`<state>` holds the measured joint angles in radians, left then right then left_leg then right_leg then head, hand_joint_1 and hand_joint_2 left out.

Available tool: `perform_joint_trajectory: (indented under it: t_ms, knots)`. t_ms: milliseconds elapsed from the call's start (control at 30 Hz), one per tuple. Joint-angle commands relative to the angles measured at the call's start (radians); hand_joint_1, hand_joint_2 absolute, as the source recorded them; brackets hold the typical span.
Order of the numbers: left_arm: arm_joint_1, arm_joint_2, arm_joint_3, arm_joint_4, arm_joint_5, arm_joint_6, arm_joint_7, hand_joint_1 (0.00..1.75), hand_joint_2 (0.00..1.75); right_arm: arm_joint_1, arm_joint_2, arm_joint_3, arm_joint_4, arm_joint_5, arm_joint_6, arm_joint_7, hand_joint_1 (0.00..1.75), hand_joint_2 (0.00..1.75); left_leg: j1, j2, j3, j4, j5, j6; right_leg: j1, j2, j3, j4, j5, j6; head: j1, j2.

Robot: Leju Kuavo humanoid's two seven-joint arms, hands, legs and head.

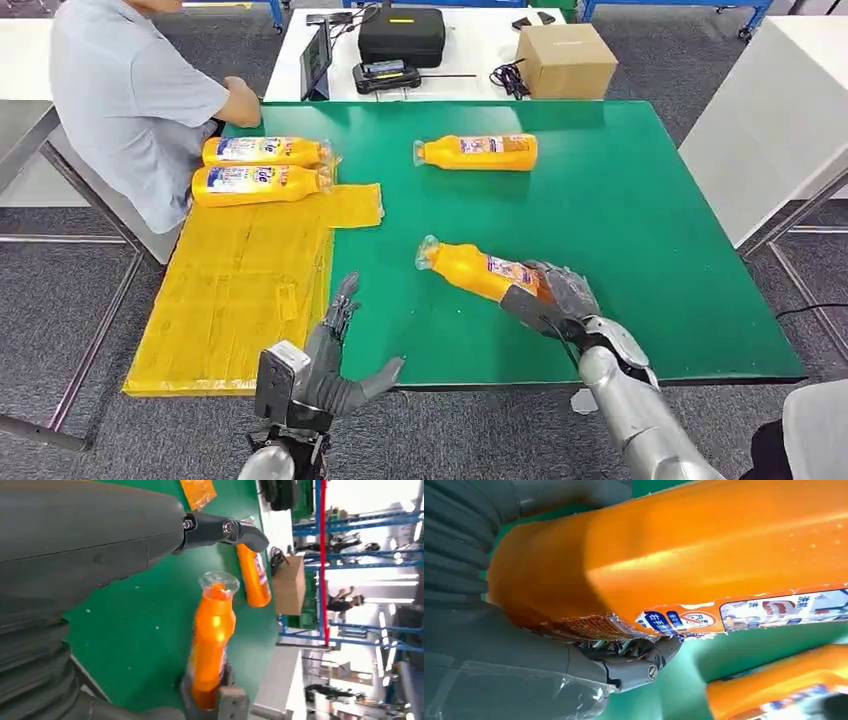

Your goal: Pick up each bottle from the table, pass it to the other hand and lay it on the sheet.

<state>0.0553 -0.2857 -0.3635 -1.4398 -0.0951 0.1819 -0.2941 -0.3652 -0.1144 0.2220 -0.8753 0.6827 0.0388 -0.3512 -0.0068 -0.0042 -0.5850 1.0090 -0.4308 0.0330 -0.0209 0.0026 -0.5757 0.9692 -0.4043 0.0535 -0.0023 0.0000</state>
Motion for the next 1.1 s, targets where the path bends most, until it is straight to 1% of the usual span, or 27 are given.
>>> perform_joint_trajectory:
  t_ms: [33, 67, 100, 133, 200, 267, 333, 367, 467, 567, 633, 667, 767, 933, 1100]
  knots:
    - [-0.076, -0.039, 0.030, 0.232, 0.286, -0.074, 0.002, 0.00, 1.75, 0.086, 0.118, 0.042, -0.262, -0.255, 0.126, -0.047, 1.75, 1.75, 0.001, 0.002, 0.000, -0.001, 0.000, -0.002, 0.001, 0.002, -0.001, -0.001, 0.000, -0.003, 0.000, 0.000]
    - [-0.070, -0.041, 0.022, 0.226, 0.309, -0.066, 0.010, 0.00, 1.75, 0.086, 0.118, 0.067, -0.276, -0.264, 0.128, -0.054, 1.75, 1.75, 0.001, 0.002, -0.001, -0.001, 0.000, -0.002, 0.001, 0.001, -0.001, 0.000, 0.000, -0.002, 0.000, 0.000]
    - [-0.082, -0.016, 0.003, 0.236, 0.321, -0.064, 0.014, 0.00, 1.75, 0.081, 0.123, 0.091, -0.282, -0.267, 0.129, -0.055, 1.75, 1.75, 0.002, 0.003, -0.003, 0.000, 0.000, -0.003, 0.002, 0.003, -0.003, 0.001, 0.000, -0.003, 0.000, 0.000]
    - [-0.086, -0.023, 0.018, 0.247, 0.352, -0.058, 0.002, 0.00, 1.75, 0.082, 0.124, 0.112, -0.291, -0.265, 0.126, -0.053, 1.75, 1.75, 0.001, 0.003, -0.005, 0.000, -0.001, -0.002, 0.001, 0.003, -0.005, 0.001, 0.000, -0.003, 0.000, 0.000]
    - [-0.089, -0.026, 0.009, 0.252, 0.356, -0.045, 0.005, 0.00, 1.75, 0.089, 0.127, 0.143, -0.305, -0.270, 0.123, -0.056, 1.75, 1.75, 0.002, 0.002, -0.007, 0.000, 0.000, -0.003, 0.002, 0.001, -0.007, 0.001, 0.000, -0.003, -0.001, 0.000]
    - [-0.093, -0.029, -0.002, 0.261, 0.358, -0.031, 0.011, 0.00, 1.75, 0.093, 0.125, 0.172, -0.311, -0.278, 0.119, -0.057, 1.75, 1.75, 0.002, -0.002, -0.008, 0.000, 0.002, -0.002, 0.002, -0.002, -0.006, 0.001, -0.001, -0.002, 0.000, 0.000]
    - [-0.097, -0.027, -0.010, 0.271, 0.359, -0.030, 0.013, 0.00, 1.75, 0.094, 0.129, 0.185, -0.310, -0.274, 0.109, -0.060, 1.75, 1.75, 0.002, -0.002, -0.008, 0.000, 0.001, -0.002, 0.001, -0.001, -0.006, 0.001, -0.001, -0.002, 0.000, 0.000]
    - [-0.104, -0.023, -0.018, 0.284, 0.365, -0.028, 0.015, 0.00, 1.75, 0.086, 0.126, 0.206, -0.298, -0.273, 0.108, -0.060, 1.75, 1.75, 0.002, -0.001, -0.008, 0.000, 0.001, -0.003, 0.002, -0.001, -0.005, 0.001, -0.002, -0.002, 0.000, 0.000]
    - [-0.115, -0.020, -0.028, 0.294, 0.378, -0.029, 0.007, 0.00, 1.75, 0.071, 0.133, 0.231, -0.256, -0.276, 0.101, -0.060, 1.75, 1.75, 0.001, -0.002, -0.014, 0.000, 0.002, -0.002, 0.000, -0.001, -0.011, 0.001, 0.000, -0.001, 0.000, 0.000]
    - [-0.121, -0.015, -0.039, 0.279, 0.378, -0.022, -0.005, 0.00, 1.75, 0.060, 0.144, 0.253, -0.207, -0.280, 0.094, -0.064, 1.75, 1.75, 0.002, -0.002, -0.012, 0.000, 0.001, -0.003, 0.002, -0.001, -0.009, 0.001, -0.001, -0.003, 0.000, 0.000]
    - [-0.121, -0.015, -0.039, 0.279, 0.378, -0.022, -0.005, 0.00, 1.75, 0.060, 0.144, 0.253, -0.207, -0.280, 0.094, -0.064, 1.75, 1.75, 0.001, -0.003, -0.015, 0.000, 0.002, -0.003, 0.001, -0.001, -0.012, 0.001, -0.001, -0.002, 0.000, 0.000]
    - [-0.121, -0.015, -0.039, 0.279, 0.378, -0.022, -0.005, 0.00, 1.75, 0.060, 0.144, 0.253, -0.207, -0.280, 0.094, -0.064, 1.75, 1.75, 0.002, -0.002, -0.013, 0.000, 0.000, -0.004, 0.002, -0.001, -0.009, 0.001, -0.002, -0.004, 0.000, 0.000]
    - [-0.153, 0.012, -0.086, 0.277, 0.277, 0.068, -0.078, 0.00, 1.75, 0.055, 0.142, 0.281, -0.163, -0.283, 0.089, -0.064, 1.75, 1.75, 0.002, -0.003, -0.014, 0.000, 0.001, -0.003, 0.002, -0.002, -0.011, 0.001, -0.001, -0.003, 0.000, 0.000]
    - [-0.166, 0.012, -0.115, 0.269, 0.299, 0.054, -0.079, 0.00, 1.75, 0.050, 0.145, 0.320, -0.100, -0.294, 0.093, -0.083, 1.75, 1.75, 0.002, -0.003, -0.014, -0.001, 0.001, -0.003, 0.002, -0.003, -0.011, 0.000, -0.001, -0.002, 0.000, 0.000]
    - [-0.175, 0.007, -0.109, 0.279, 0.325, 0.056, -0.081, 0.00, 1.75, 0.034, 0.163, 0.349, -0.081, -0.298, 0.105, -0.091, 1.75, 1.75, 0.001, -0.002, -0.016, -0.001, 0.002, -0.002, 0.001, -0.001, -0.013, 0.001, 0.000, -0.002, 0.000, 0.000]
